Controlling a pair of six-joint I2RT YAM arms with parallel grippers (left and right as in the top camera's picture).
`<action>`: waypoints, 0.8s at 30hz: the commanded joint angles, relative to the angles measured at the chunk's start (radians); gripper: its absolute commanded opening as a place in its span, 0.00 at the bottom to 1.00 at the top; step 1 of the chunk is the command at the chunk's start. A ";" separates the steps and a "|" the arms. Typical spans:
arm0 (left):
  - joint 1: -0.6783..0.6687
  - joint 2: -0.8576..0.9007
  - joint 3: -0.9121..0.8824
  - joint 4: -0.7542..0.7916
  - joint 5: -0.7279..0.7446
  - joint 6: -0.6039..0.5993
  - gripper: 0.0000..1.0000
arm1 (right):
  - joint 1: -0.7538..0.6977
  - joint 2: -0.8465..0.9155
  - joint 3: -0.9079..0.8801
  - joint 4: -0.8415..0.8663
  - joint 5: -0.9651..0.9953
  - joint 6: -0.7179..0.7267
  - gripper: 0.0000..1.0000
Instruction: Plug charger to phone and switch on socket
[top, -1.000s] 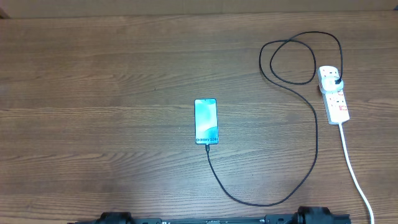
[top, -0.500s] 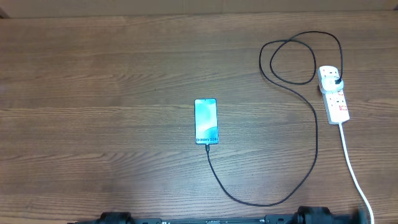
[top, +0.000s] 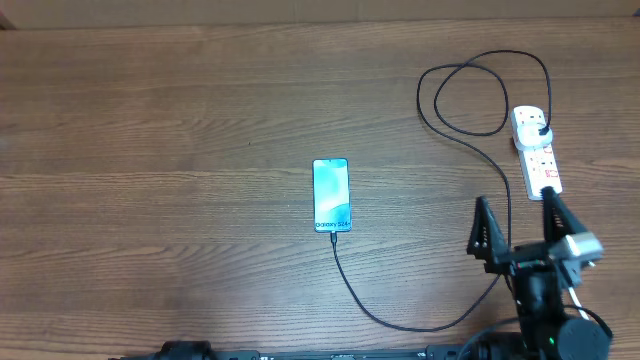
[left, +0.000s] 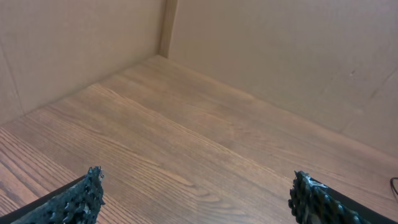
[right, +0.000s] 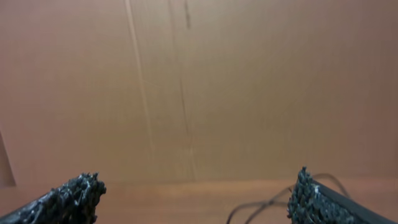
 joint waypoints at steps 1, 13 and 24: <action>0.011 -0.009 0.003 0.004 -0.013 -0.018 1.00 | 0.004 -0.006 -0.086 0.060 0.010 -0.002 1.00; 0.011 -0.009 0.003 0.004 -0.013 -0.018 1.00 | 0.004 -0.006 -0.217 0.090 0.043 -0.002 1.00; 0.011 -0.009 0.003 0.004 -0.013 -0.018 1.00 | 0.004 -0.005 -0.269 0.065 0.062 -0.002 1.00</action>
